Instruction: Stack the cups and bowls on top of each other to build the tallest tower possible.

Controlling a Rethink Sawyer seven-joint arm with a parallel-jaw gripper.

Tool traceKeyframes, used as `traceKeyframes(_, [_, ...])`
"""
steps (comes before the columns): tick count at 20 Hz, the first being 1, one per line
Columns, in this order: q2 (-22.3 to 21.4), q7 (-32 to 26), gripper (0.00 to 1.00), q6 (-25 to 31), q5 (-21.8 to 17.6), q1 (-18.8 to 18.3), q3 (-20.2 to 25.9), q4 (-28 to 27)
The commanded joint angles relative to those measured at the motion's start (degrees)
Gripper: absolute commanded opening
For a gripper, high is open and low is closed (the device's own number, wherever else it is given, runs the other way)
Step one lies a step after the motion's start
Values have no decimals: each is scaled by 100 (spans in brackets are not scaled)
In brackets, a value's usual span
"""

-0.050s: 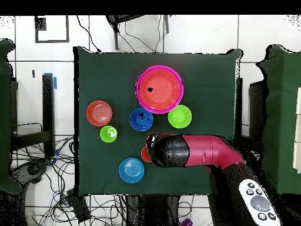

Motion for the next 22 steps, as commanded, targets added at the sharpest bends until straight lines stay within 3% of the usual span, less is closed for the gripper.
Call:
traceKeyframes(1, [405, -190, 100, 621, -223, 239, -4, -585])
traceKeyframes(9, [968, -207, 100, 1013, -244, 346, 14, -1331])
traceKeyframes(18, [1560, -732, 100, 1720, -105, 364, 284, -2205])
traceKeyframes(22, [1644, -738, 100, 1935, -28, 396, 381, -2448])
